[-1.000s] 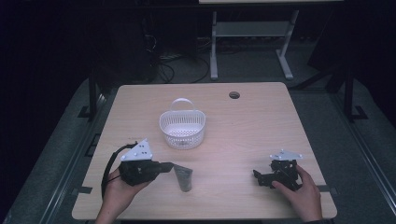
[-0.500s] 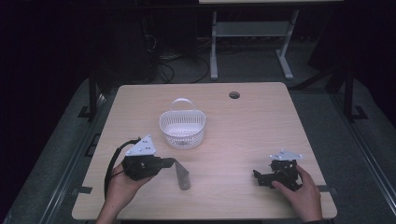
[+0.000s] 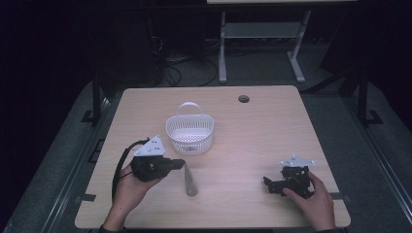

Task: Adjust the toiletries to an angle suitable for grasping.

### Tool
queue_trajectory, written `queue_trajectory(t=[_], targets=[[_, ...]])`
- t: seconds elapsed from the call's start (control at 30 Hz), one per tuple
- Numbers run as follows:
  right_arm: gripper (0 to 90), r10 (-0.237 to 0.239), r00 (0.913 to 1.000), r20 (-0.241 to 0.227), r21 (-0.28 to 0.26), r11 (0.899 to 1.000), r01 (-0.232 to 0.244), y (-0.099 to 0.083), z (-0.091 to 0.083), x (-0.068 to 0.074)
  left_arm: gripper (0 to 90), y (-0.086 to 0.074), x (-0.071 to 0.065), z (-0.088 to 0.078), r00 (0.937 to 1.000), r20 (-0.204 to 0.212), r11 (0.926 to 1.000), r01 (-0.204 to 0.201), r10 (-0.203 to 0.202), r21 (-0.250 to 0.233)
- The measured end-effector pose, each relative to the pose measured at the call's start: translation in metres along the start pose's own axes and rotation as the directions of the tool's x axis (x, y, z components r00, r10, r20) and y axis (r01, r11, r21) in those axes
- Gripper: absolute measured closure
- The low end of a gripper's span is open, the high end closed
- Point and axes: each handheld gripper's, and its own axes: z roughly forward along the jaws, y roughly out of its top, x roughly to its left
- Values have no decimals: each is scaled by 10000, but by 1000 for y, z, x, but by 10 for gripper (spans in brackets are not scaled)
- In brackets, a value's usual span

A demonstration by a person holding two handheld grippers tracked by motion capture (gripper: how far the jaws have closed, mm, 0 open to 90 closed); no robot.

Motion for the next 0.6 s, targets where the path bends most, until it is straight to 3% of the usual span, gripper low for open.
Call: queue_trajectory(t=[0.2, 0.27, 0.33, 0.43, 0.47, 0.6], targets=[[0, 0, 10000, 0, -1, 10000, 0, 0, 0, 0, 893, -2, 0, -4, 10000, 86, 10000, 19, -20, 26], [0, 0, 10000, 0, -1, 10000, 0, 0, 0, 0, 816, -3, -1, -7, 9999, 76, 10000, 76, -77, 61], [0, -4, 10000, 0, 0, 10000, 4, 0, 0, 0, 800, -3, -2, -8, 9999, 34, 9999, 110, -110, -3], [0, 1, 10000, 0, 1, 10000, -1, 0, 0, 0, 692, -3, -5, -10, 9999, -6, 9999, 101, -101, 3], [0, -1, 10000, -1, 1, 10000, 1, 0, 0, 0, 601, -3, -5, -10, 10000, -31, 10000, 81, -80, 6], [0, -2, 10000, 1, 0, 10000, 2, 0, 0, 0, 494, -3, -6, -11, 9999, 77, 9999, 84, -84, 92]])
